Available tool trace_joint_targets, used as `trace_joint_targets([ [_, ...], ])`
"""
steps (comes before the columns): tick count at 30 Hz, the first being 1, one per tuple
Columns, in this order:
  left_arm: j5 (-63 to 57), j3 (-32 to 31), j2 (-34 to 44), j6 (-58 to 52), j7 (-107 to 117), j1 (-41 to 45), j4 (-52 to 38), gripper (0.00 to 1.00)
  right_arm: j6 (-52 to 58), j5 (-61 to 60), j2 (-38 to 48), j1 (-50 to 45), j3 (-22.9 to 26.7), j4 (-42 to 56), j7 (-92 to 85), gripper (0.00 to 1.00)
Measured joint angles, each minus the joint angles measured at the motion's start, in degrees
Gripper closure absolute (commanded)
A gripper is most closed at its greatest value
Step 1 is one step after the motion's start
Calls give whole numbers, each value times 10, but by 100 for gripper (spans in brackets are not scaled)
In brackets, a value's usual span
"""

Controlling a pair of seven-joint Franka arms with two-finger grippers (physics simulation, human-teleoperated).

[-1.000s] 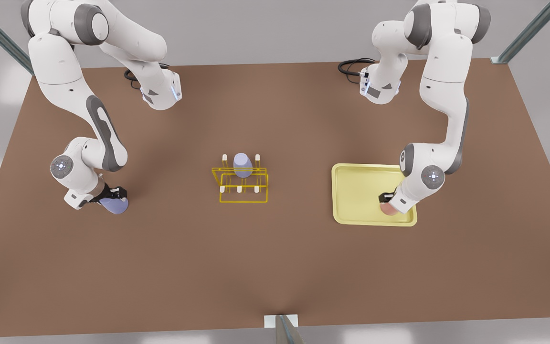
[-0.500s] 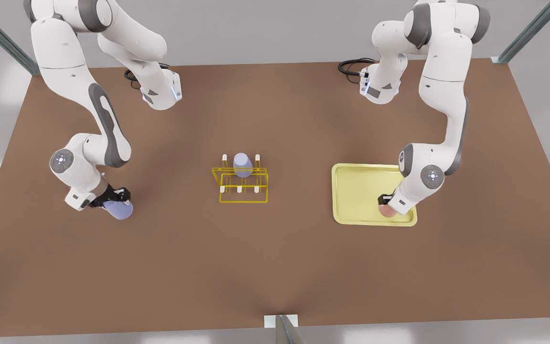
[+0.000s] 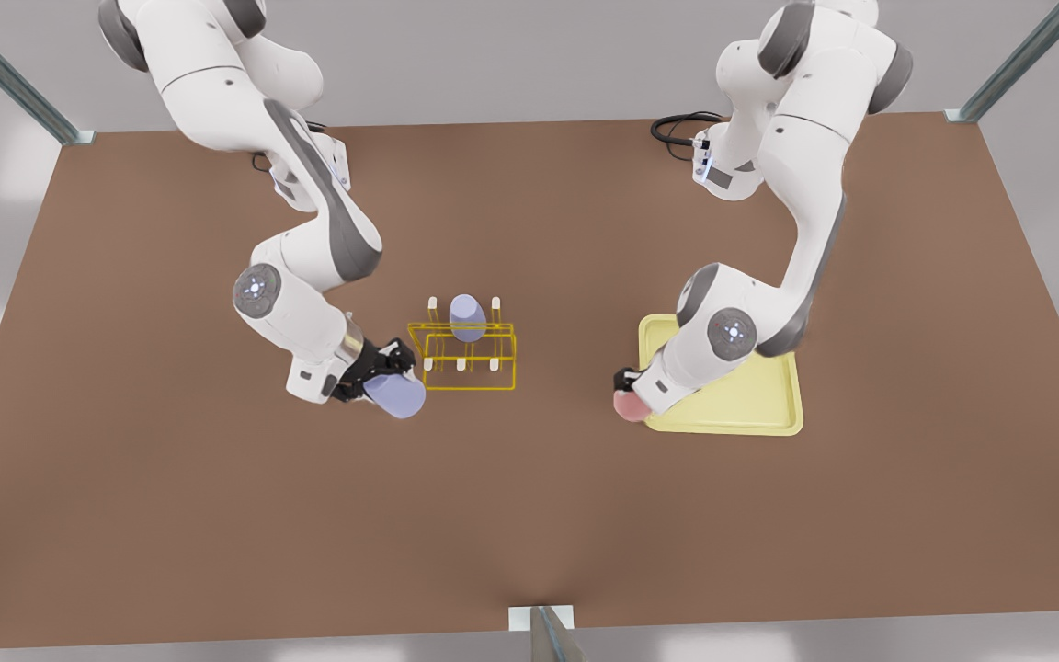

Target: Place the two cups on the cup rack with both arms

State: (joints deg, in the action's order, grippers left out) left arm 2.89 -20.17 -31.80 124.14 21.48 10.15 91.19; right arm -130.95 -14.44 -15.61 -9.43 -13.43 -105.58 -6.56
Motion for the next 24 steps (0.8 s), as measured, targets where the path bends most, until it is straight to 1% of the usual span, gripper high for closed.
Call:
trace_joint_targets([
  [1,0,-15,-14,-10,23,11,-32,14,12,-1,6,-3,0,-4,14,18],
  [3,1,-30,-31,-28,67,33,-68,14,30,-1,18,-15,0,-20,41,18],
  [8,0,-39,-86,-57,169,80,-160,14,55,2,26,-38,0,-55,98,18],
  [13,-1,-37,-107,-73,252,130,-190,14,62,4,21,-43,0,-68,142,18],
  [16,-2,-37,-117,-78,293,148,-198,14,60,4,16,-47,0,-71,163,18],
  [20,-2,-26,-136,-81,340,174,-230,14,54,4,5,-60,0,-72,186,18],
  [21,-3,-22,-140,-82,350,176,-234,12,52,4,2,-63,0,-72,191,18],
  [22,-3,-18,-142,-82,360,177,-236,0,49,4,0,-64,0,-72,196,18],
  [24,-4,-14,-144,-83,378,177,-236,0,45,4,-3,-65,0,-72,205,18],
])
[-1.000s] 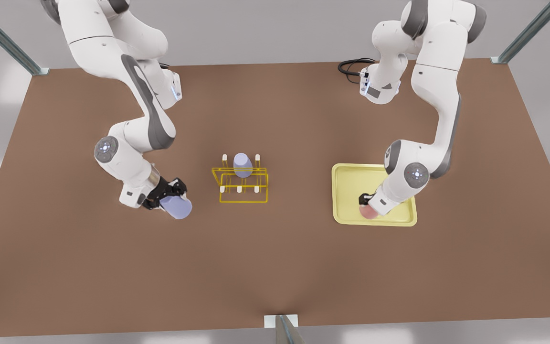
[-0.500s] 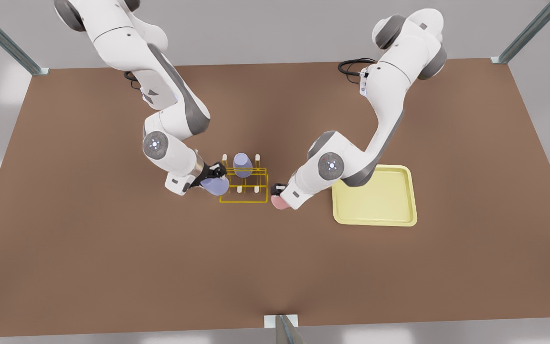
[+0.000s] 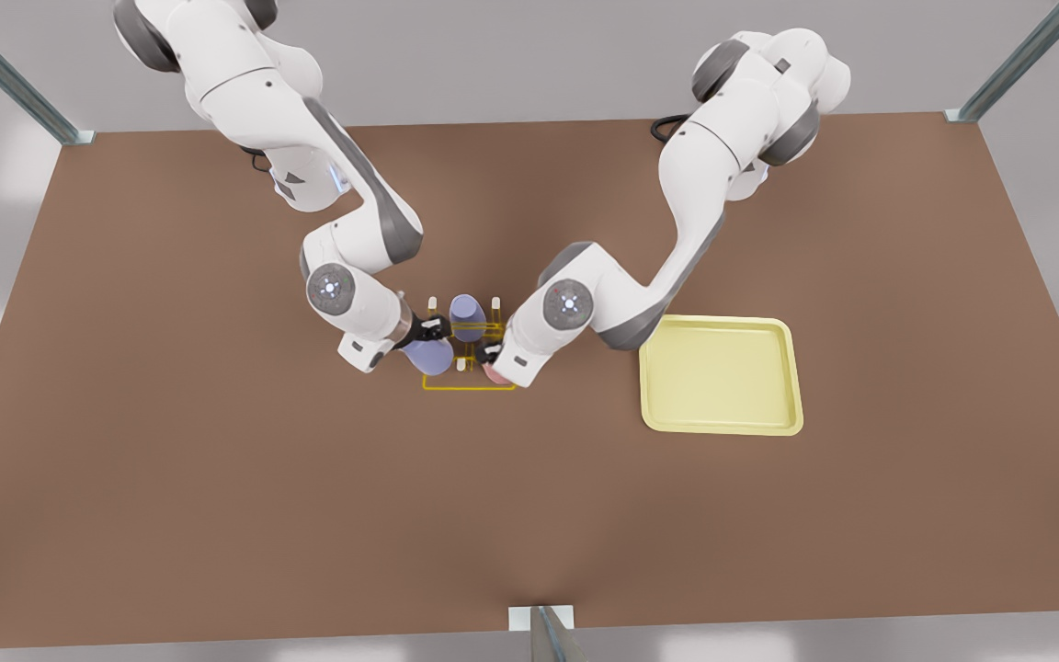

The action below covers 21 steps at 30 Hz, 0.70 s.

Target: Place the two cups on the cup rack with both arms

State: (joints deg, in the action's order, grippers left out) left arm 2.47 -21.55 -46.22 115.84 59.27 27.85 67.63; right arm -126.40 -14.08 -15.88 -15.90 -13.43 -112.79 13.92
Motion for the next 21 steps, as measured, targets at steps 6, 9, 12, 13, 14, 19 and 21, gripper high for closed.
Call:
trace_joint_targets([
  [6,-6,1,25,-28,40,-33,-1,0,-5,2,-2,1,0,-1,23,0],
  [9,-62,-1,139,-166,-2,-171,-3,0,-6,2,-2,3,0,0,31,0],
  [12,-126,35,230,-285,-89,-258,15,0,-7,24,-1,18,7,26,37,0],
  [13,-128,106,286,-301,-119,-228,67,0,-6,58,-18,47,8,56,33,0],
  [14,-121,149,312,-317,-148,-212,91,0,-2,86,-41,92,9,91,23,0],
  [19,-102,192,331,-378,-270,-197,113,0,25,159,-43,249,39,165,-60,0],
  [21,-98,193,326,-393,-310,-195,113,0,60,165,2,280,47,165,-89,0],
])
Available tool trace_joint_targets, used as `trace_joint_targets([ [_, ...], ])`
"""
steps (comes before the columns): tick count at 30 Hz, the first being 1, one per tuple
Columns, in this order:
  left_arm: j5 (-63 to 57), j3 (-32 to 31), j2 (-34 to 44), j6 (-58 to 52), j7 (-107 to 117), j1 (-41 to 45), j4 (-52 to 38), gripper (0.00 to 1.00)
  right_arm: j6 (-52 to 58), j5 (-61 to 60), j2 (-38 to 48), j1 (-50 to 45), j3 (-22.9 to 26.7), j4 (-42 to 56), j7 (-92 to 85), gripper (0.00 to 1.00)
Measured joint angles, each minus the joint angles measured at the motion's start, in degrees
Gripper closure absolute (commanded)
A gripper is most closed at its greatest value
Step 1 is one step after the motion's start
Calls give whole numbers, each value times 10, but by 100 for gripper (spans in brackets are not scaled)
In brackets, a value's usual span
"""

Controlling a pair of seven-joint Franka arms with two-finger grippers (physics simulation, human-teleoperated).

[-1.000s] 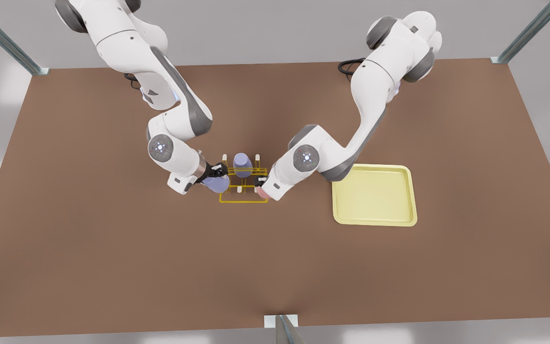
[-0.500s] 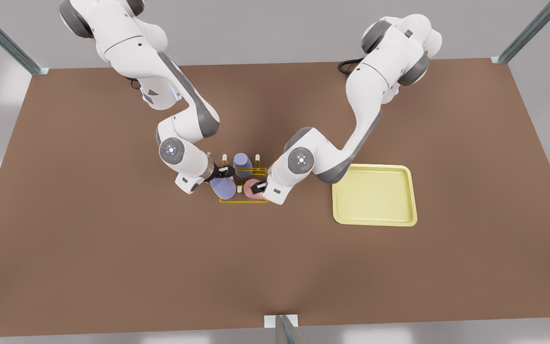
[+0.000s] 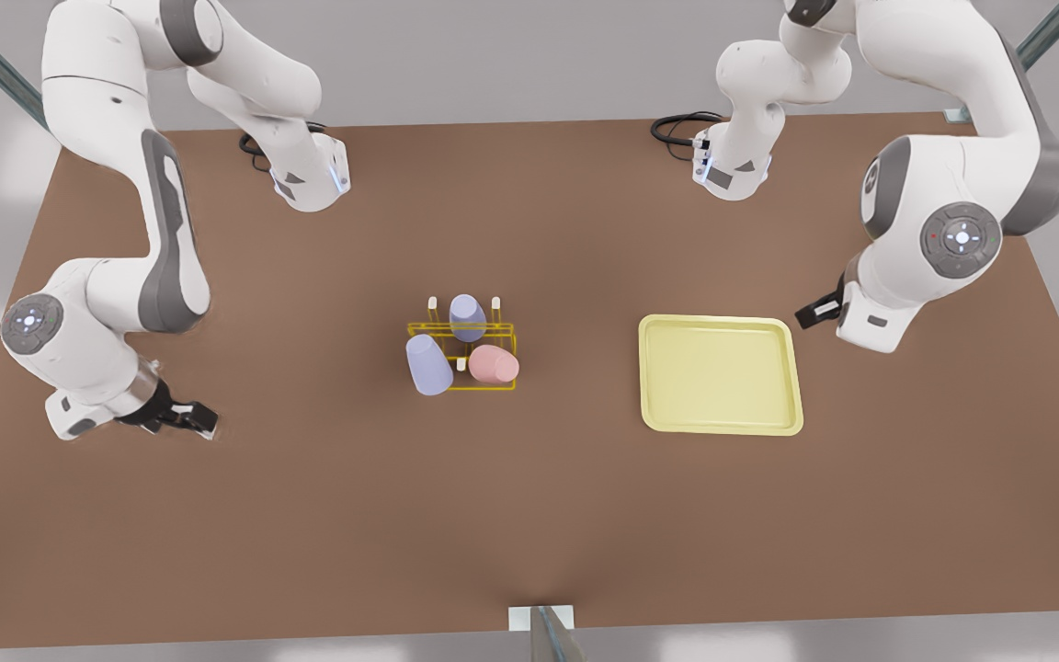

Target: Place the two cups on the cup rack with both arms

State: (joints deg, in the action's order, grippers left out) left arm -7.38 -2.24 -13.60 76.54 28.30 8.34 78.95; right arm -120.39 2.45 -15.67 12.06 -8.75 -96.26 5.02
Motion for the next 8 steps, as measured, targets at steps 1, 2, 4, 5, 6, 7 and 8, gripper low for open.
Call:
trace_joint_targets([
  [1,2,0,-2,-6,-18,0,0,0,23,0,23,7,1,2,-10,0],
  [2,5,0,-5,-11,-36,0,1,0,54,0,48,9,0,11,-17,0],
  [4,8,0,-7,-21,-68,1,0,0,127,1,78,2,-6,52,-22,0],
  [5,9,0,-6,-28,-83,1,-1,0,159,1,93,-4,-7,60,-24,0],
  [6,9,0,-6,-33,-96,1,-2,0,186,1,104,-9,-7,65,-26,0],
  [7,10,0,-6,-38,-110,1,-2,0,211,1,114,-13,-7,67,-28,0],
  [8,10,0,-7,-42,-122,1,-2,0,232,0,119,-16,-7,68,-29,0],
])
